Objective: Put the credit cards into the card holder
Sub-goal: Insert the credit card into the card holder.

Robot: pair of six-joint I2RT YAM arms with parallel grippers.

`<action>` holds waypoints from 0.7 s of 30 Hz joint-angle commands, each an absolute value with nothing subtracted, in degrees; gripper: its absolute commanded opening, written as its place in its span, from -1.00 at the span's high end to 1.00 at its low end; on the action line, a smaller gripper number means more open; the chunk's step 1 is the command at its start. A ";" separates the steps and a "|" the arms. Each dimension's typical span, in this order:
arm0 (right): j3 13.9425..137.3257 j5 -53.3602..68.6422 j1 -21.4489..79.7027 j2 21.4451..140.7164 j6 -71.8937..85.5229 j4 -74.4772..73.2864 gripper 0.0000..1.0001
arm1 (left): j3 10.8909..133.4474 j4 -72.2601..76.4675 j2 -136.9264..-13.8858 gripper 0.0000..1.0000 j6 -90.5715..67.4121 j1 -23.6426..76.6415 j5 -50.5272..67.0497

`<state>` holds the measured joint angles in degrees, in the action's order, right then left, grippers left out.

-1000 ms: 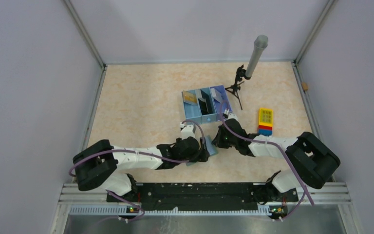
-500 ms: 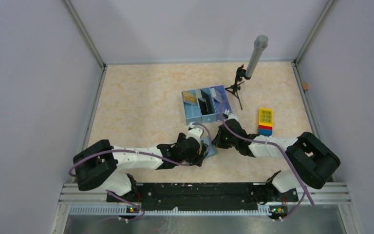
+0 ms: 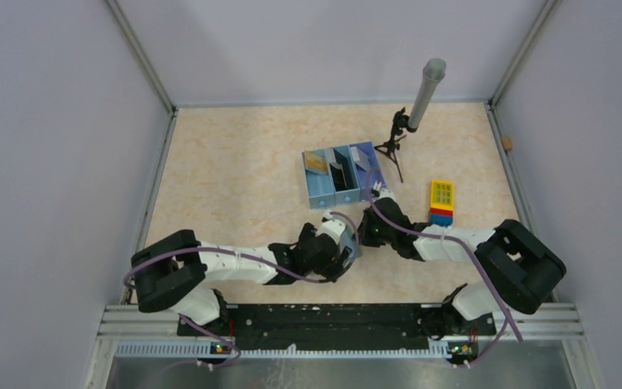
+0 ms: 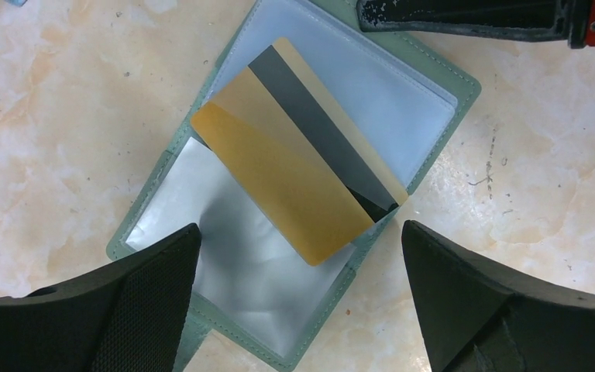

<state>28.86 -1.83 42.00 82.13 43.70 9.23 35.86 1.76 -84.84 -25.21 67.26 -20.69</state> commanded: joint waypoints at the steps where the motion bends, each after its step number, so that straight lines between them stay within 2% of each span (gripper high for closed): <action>1: 27.35 -1.95 42.98 82.79 43.24 5.71 1.00 | 37.79 2.19 -86.51 -0.97 -24.62 67.84 -23.61; 21: 27.33 -1.94 42.98 82.88 43.21 5.65 1.00 | 38.53 -0.45 -88.26 -0.95 -35.34 68.55 -35.27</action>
<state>28.86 -1.87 42.00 82.13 43.72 9.37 38.76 -0.12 -88.71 -30.79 69.06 -29.30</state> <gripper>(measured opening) 0.005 0.975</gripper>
